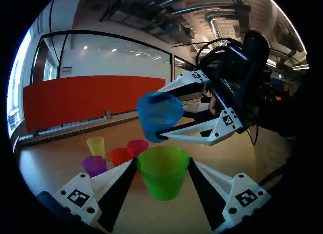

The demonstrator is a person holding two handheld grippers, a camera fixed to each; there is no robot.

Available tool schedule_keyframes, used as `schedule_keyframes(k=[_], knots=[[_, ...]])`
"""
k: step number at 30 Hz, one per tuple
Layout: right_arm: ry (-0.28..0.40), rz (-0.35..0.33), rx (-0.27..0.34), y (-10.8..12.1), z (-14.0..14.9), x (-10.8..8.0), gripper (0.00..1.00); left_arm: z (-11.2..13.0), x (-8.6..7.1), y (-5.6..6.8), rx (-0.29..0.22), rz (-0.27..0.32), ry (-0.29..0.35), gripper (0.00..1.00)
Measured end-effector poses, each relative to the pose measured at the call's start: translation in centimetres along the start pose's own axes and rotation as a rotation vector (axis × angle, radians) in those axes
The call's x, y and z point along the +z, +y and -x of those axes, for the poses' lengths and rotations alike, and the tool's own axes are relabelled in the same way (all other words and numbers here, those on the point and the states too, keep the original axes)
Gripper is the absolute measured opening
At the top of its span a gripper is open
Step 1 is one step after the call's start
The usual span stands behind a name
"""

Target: Pour water

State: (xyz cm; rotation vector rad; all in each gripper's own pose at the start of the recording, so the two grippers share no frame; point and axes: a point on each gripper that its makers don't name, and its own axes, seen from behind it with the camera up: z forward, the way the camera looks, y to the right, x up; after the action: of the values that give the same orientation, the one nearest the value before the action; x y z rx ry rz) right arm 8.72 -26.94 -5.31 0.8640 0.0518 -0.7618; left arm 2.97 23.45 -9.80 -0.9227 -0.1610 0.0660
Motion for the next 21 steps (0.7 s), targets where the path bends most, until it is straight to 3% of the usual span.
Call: schedule_keyframes(k=[21], knots=[[-0.010, 0.004, -0.183, 0.42, -0.58, 0.89, 0.90, -0.16, 0.09, -0.01, 0.006, 0.004, 0.000, 0.90]])
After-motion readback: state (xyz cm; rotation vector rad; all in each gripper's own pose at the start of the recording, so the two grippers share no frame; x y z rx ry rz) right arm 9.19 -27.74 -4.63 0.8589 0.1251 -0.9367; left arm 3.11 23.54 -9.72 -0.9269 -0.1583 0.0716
